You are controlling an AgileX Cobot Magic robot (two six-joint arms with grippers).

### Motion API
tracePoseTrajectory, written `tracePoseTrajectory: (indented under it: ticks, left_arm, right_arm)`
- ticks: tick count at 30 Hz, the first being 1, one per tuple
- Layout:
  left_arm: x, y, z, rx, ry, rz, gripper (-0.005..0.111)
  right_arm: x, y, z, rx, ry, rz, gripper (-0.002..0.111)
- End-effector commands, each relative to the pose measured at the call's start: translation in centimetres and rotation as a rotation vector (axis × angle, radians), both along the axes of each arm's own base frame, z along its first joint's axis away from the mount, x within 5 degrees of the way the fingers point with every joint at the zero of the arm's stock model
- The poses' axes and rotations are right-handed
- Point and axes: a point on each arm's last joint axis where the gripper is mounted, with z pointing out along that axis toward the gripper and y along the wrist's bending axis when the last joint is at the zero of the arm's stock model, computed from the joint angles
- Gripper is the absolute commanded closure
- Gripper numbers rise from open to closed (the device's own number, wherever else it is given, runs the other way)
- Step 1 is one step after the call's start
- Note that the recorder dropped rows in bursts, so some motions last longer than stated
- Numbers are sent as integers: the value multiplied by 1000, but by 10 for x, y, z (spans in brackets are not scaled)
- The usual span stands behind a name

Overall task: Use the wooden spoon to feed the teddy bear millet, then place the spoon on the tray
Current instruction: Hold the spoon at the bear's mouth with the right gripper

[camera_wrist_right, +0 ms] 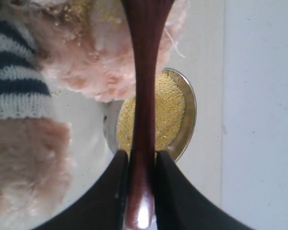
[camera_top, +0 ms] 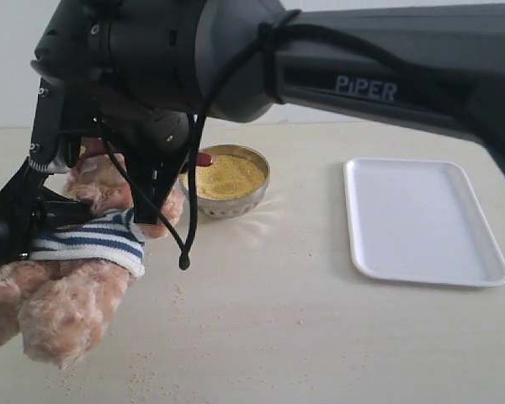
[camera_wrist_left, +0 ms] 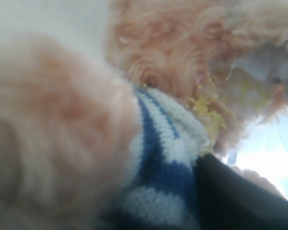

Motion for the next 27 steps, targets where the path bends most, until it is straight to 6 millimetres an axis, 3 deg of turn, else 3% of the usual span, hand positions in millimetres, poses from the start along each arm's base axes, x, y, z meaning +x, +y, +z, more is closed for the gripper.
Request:
tracePoseTrajectory:
  ticks: [1, 8, 27]
  left_arm:
    - [1, -2, 5, -32, -15, -1, 102]
    - [1, -2, 5, -32, -15, -1, 102]
    - [1, -2, 5, -32, -15, -1, 102]
  right_arm:
    - [6, 2, -9, -75, -46, 11, 108]
    - [9, 8, -12, -143, -215, -3, 108]
    - [6, 13, -13, -185, -319, -18, 108]
